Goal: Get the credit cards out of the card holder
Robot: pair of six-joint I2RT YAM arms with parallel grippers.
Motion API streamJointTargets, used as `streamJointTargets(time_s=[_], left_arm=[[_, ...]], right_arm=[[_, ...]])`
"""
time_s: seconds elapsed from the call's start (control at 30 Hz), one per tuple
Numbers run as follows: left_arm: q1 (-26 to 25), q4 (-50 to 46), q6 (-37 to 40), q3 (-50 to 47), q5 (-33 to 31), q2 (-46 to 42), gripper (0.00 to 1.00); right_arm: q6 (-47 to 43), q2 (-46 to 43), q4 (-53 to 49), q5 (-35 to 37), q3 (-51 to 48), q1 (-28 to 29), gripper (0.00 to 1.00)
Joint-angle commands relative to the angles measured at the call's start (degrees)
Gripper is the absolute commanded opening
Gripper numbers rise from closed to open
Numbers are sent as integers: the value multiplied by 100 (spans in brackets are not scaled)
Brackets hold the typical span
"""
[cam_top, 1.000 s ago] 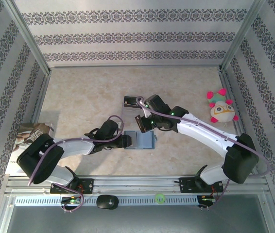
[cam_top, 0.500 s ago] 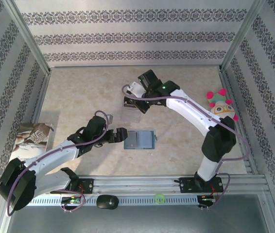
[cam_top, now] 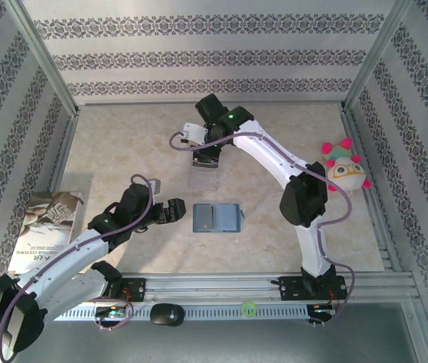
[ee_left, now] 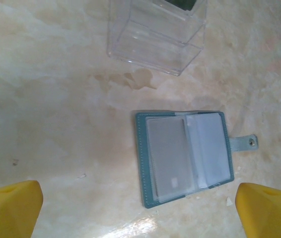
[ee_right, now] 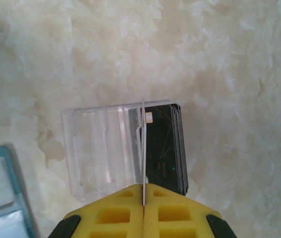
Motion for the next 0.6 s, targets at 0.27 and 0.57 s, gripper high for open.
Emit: streamJointTargets(time_s=[0.27, 0.57], left_arm=[[314, -175, 189, -120, -147, 139, 100], [469, 1, 194, -153, -7, 431, 100]], right_arm=[[-536, 817, -275, 236, 701, -171, 0], [-625, 916, -108, 389, 497, -208, 0]])
